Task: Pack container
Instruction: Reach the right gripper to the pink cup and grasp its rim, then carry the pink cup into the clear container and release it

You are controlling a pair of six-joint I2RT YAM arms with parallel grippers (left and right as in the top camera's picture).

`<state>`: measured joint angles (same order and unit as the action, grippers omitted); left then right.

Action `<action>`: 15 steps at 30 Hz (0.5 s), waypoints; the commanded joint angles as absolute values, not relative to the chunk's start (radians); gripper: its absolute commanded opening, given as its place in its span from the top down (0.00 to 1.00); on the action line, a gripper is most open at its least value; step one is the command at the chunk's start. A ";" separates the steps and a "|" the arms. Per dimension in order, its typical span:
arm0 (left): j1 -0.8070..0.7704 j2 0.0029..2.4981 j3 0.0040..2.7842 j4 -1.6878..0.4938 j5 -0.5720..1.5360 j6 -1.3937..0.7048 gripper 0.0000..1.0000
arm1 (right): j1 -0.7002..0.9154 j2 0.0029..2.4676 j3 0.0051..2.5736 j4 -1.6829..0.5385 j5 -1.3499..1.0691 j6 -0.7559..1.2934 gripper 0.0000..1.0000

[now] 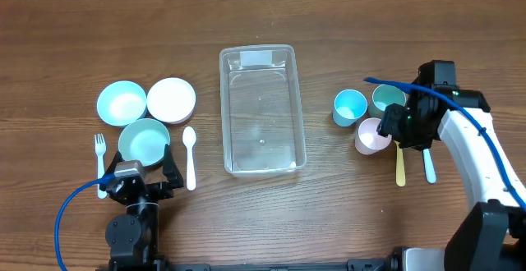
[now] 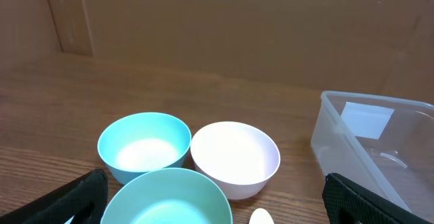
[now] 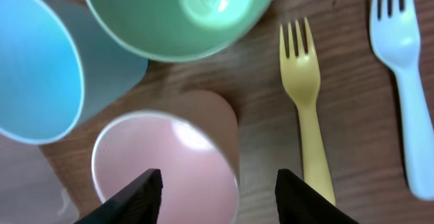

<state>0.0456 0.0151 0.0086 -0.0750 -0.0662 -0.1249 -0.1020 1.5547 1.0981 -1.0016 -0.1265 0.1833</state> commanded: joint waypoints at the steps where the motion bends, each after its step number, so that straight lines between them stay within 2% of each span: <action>1: 0.045 0.005 0.006 -0.070 -0.078 -0.135 0.00 | -0.101 1.568 1.031 -0.943 -0.136 0.188 0.46; 4: 0.045 0.005 0.006 -0.070 -0.078 -0.135 0.00 | -0.101 1.568 1.000 -0.920 -0.136 0.188 0.51; 11: 0.045 0.005 0.006 -0.071 -0.078 -0.135 0.00 | -0.101 1.568 0.989 -0.905 -0.136 0.188 0.80; 15: 0.045 0.005 0.006 -0.070 -0.078 -0.135 0.00 | -0.101 1.568 0.990 -0.906 -0.136 0.196 0.85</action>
<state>0.0456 0.0151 0.0086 -0.0750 -0.0658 -0.1249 -0.1024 1.5646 0.9981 -0.9096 -0.1307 0.1867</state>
